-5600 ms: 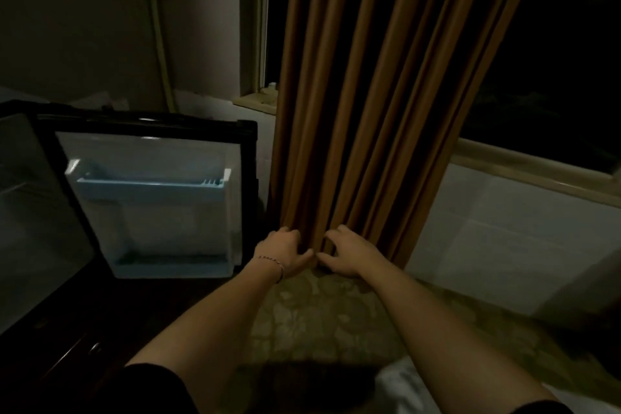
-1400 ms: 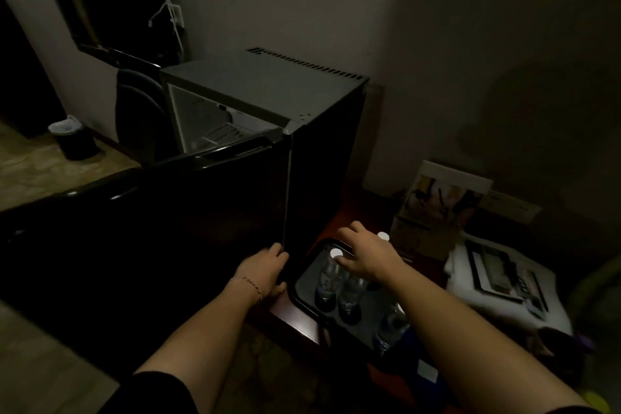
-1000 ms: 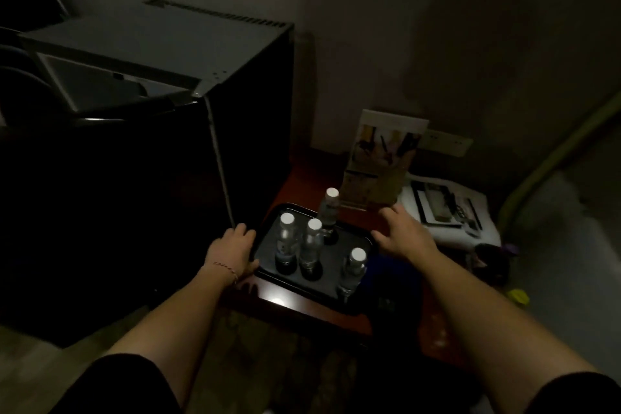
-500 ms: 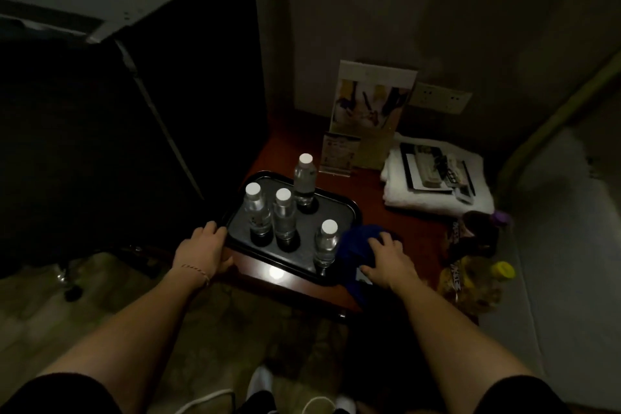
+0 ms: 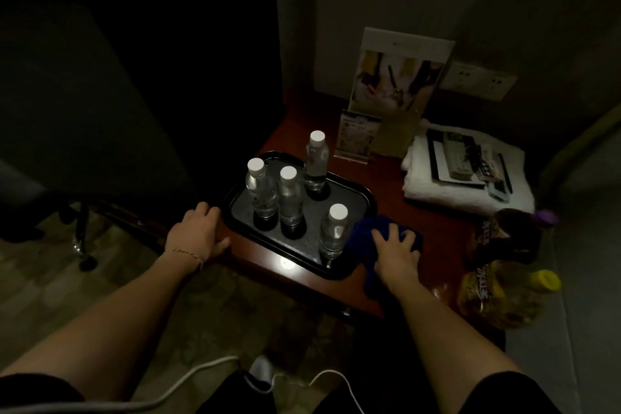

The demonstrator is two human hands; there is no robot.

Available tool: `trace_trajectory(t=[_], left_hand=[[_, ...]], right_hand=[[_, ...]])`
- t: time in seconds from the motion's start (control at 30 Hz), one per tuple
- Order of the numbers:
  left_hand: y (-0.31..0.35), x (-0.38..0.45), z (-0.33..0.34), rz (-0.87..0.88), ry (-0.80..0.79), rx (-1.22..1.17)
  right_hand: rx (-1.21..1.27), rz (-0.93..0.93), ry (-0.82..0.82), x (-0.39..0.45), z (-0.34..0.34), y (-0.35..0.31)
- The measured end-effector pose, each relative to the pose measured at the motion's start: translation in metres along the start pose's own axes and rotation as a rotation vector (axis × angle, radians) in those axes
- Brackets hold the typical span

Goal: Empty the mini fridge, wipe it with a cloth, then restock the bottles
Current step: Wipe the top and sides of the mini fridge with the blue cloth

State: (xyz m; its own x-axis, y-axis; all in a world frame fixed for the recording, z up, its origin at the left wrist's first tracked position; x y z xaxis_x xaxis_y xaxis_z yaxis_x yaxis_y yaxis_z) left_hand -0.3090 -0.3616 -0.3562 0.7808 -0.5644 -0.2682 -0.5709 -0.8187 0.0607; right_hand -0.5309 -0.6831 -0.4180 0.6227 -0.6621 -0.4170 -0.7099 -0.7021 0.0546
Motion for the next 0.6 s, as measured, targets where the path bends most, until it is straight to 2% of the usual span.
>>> trace_trajectory(t=[0.27,0.6], left_hand=[[0.021,-0.002,-0.027,0.06,0.025,-0.03],[0.004,-0.02,-0.126,0.222,0.137,0.012]], right_hand=[[0.069,-0.021,0.052,-0.038,-0.032,0.019],[0.156,0.134,0.297,-0.13,-0.163,0.04]])
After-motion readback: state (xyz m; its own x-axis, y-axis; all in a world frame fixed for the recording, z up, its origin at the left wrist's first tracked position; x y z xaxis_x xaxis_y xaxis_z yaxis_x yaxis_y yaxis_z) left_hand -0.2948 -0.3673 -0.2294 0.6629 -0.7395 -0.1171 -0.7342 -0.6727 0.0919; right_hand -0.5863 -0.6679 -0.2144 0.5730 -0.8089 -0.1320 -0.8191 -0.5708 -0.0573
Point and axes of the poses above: each hand's wrist, its own x-axis towards the middle knuckle, its own z-axis out of the palm, y = z × x, the point moved 9 cm from there along x, towards the middle knuckle, and after that the axes turned 7 degrees about z, right-handed, at the moved point
